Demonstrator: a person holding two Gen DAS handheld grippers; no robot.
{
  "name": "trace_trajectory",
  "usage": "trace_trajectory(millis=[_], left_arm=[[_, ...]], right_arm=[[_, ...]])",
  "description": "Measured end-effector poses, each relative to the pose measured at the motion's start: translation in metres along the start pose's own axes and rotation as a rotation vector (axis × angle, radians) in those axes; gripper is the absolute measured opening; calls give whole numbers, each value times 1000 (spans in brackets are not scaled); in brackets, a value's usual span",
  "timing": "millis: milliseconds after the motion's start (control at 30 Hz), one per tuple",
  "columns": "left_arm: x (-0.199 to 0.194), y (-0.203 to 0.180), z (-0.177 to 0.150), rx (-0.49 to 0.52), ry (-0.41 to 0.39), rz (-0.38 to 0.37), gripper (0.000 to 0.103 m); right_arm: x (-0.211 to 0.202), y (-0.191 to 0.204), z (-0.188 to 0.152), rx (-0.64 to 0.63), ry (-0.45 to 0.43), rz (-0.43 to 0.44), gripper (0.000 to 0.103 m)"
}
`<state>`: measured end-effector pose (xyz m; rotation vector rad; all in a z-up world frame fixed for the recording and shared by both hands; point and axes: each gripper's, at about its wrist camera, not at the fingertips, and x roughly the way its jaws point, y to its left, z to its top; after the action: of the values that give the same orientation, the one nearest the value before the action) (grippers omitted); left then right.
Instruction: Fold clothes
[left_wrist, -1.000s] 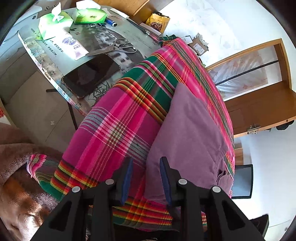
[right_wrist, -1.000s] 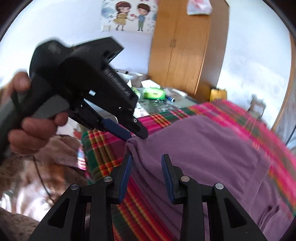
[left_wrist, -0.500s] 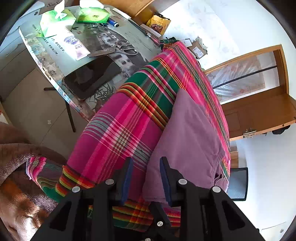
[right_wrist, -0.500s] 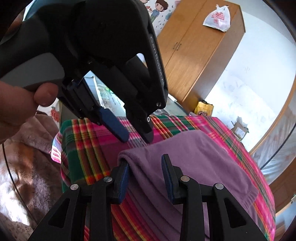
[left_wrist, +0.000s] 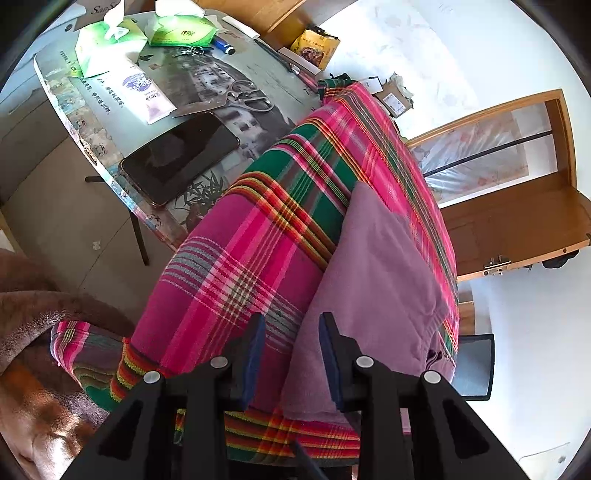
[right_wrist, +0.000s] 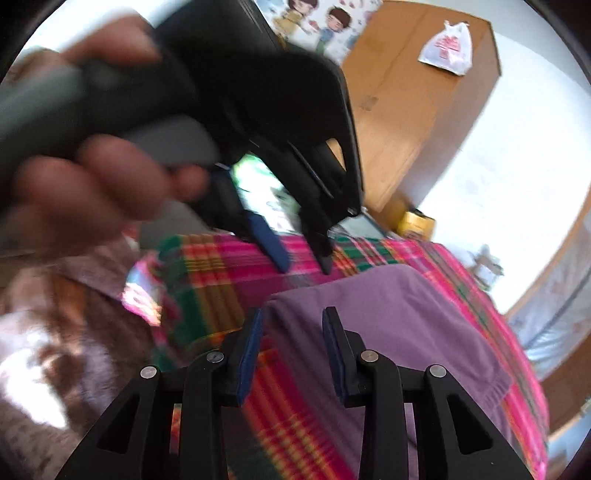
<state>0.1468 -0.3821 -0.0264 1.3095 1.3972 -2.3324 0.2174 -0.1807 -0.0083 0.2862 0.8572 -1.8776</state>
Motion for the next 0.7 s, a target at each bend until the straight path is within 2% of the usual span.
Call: trace_trajectory(millis=[67,167,300,700], left_arm=[[2,-1,1,5,4,5,30],[3,-3,2,15,7,11,30],[3,-4,3,16,6,18,30],[13,-15,13,57,30,31,30]], right_arm=[[-6,-1,0,4,-22,-21,34],[1,-5,3,34,-11,-25,34],[25,-17,0,76,35,13,34],[39,-7,10,86,71,-4,34]])
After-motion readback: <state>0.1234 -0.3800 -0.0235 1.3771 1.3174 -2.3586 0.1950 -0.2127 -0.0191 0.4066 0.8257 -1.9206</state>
